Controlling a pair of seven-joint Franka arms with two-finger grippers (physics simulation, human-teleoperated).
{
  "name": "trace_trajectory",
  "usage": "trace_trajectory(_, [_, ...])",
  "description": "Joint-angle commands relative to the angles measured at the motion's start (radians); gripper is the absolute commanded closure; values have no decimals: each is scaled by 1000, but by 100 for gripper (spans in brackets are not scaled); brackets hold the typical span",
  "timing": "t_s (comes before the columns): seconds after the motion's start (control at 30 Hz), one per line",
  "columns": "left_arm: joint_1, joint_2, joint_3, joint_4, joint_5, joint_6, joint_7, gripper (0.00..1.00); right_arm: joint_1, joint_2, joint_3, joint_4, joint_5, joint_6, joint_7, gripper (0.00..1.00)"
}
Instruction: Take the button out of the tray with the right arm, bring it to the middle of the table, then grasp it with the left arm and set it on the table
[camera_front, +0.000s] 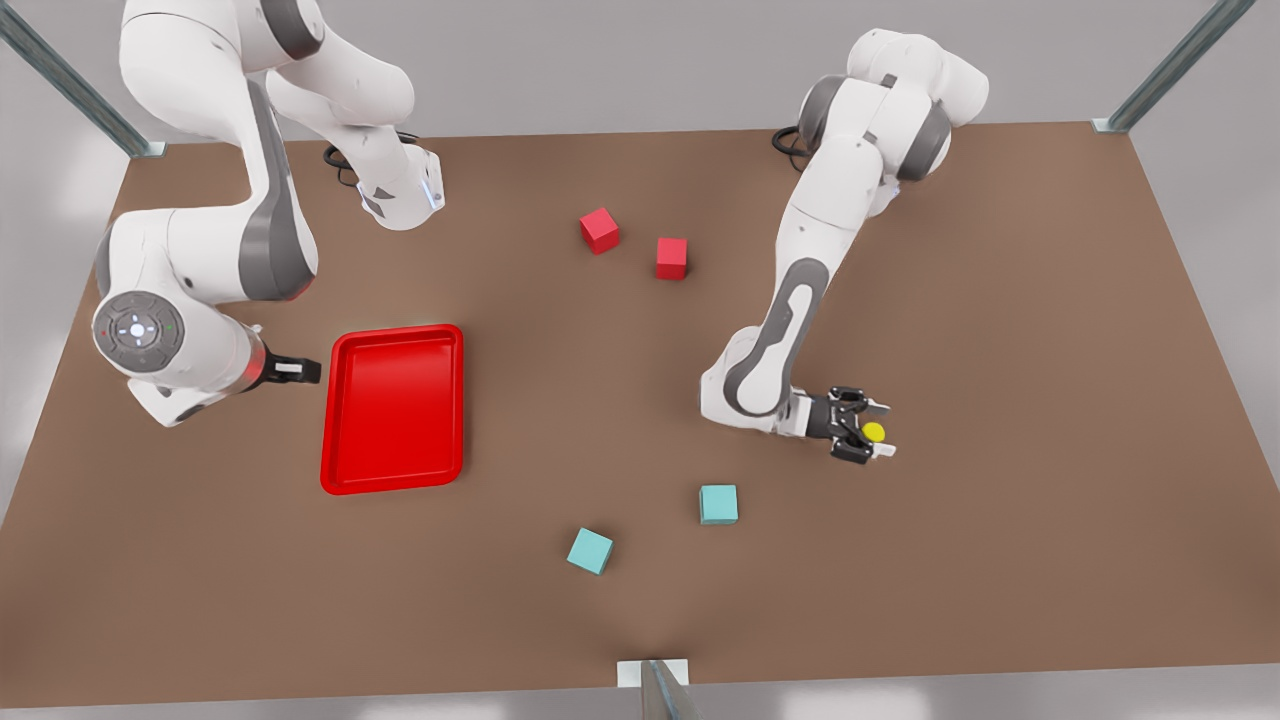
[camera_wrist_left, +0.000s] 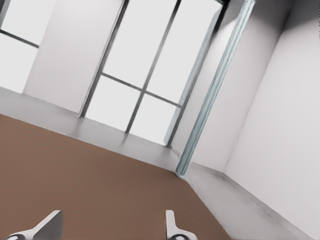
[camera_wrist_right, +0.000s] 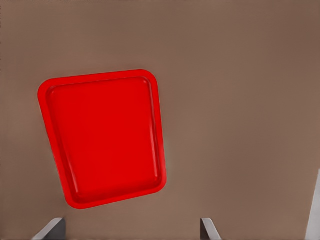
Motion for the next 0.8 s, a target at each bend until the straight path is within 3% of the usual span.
trace_trajectory(0.0, [-50, -155, -8, 1, -210, -77, 1778, 0, -4, 0, -1, 13, -8, 2, -3, 0])
trace_trajectory(0.03, [-18, -226, 12, 117, -674, 86, 2262, 0, -4, 0, -1, 13, -8, 2, -3, 0])
trace_trajectory(0.07, [73, -217, 58, 287, -1076, 75, 2494, 0, -1, 0, -1, 13, -8, 3, -2, 0])
trace_trajectory(0.1, [231, -224, 66, 365, -1377, -48, 2641, 0, 4, 0, -1, 11, -8, 3, 0, 0])
trace_trajectory(0.13, [283, -224, 64, 438, -1418, -170, 2758, 0, 5, 0, -1, 11, -8, 3, -2, 0])
trace_trajectory(0.17, [283, -302, 69, 459, -1372, -218, 2787, 0, 18, 0, 1, 11, -2, 2, 3, 0])
trace_trajectory(0.2, [299, -465, 58, 391, -1249, -207, 2789, 0, 28, 0, 1, 11, 0, 3, -2, 0])
trace_trajectory(0.23, [348, -631, 34, 242, -1231, -127, 2804, 0, 44, 1, 2, 34, -3, 11, -5, 0])
trace_trajectory(0.3, [345, -769, 27, 44, -1129, 6, 2885, 0, 50, 6, -4, 63, -5, 51, 1, 0])
trace_trajectory(0.77, [349, -775, 0, 19, -1134, 9, 2893, 0, 53, 6, -4, 67, 7, 51, -5, 0])
